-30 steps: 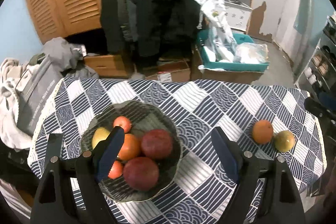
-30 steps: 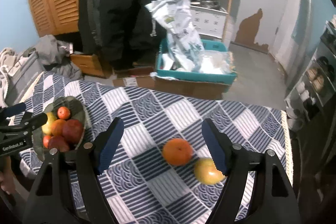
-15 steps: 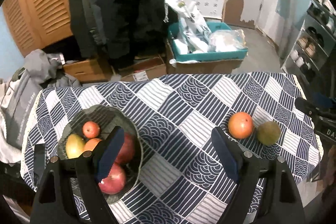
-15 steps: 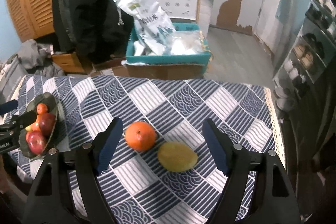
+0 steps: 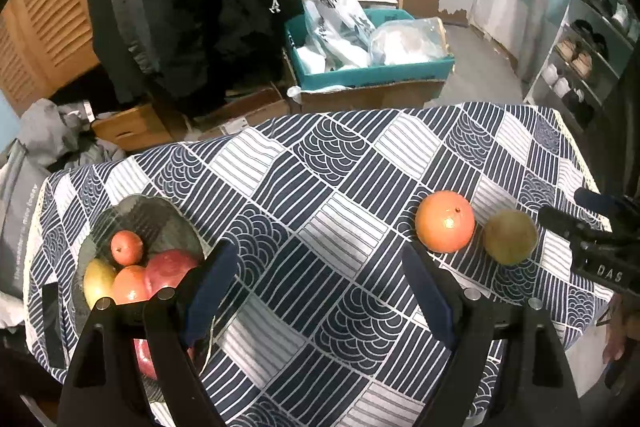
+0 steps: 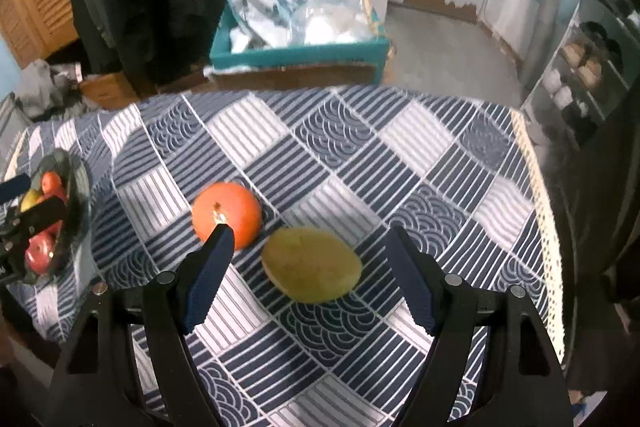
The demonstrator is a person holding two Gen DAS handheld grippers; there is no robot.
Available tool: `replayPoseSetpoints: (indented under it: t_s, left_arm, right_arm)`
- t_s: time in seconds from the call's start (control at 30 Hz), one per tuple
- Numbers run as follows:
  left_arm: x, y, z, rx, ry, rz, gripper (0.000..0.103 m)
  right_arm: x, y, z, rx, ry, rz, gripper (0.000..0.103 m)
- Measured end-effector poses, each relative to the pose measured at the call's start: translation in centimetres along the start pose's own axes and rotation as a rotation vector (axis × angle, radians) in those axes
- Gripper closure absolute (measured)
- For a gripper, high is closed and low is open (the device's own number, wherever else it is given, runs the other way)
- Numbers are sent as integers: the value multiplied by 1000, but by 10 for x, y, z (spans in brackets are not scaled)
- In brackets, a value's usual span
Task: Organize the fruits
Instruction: 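Move both open tools away from the plate toward the orange and mango, then grasp the green mango with the right tool while the left tool grasps the large orange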
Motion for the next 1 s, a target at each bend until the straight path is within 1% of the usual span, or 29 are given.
replayPoseSetpoints:
  t_s: [0.1,0.3,0.5,0.53,0.57,0.67,1.0]
  left_arm:
    - [-5,1,-9,9,1,-8,17]
    - [-13,5,-25,47,22,-9,17]
    - [-19,7,-40,80,33,-12,17]
    - [-20,8,-41,84,32,-12,17]
    - [-21,8,-44,89,32,-12,17]
    - [-23,9,-48,98,38,-9,17]
    - [-30,14,-59,122,54,-19,17]
  right_arm:
    - [-2,7,-13,35,-3,-2,25]
    - [-4,15,-35,79,-19,-7,25]
    - [0,24,-60,139,-63,-8,25]
    - [0,25,-63,145,-72,-10,22]
    - [0,26,-67,150,-64,-7,22]
    - [0,26,-74,149,-40,12,21]
    - [2,21,-81,136,-37,50,20]
Point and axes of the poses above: each gripper's, at about its wrist camera, not at the fingertips, and z roughly against the way its jaws point, x to its left, y to its underside, the point moved 2 cm from there along -z, roughly the way its jaws point, and after that the axes turned 7 degrees about z, right-handed, at the moved point
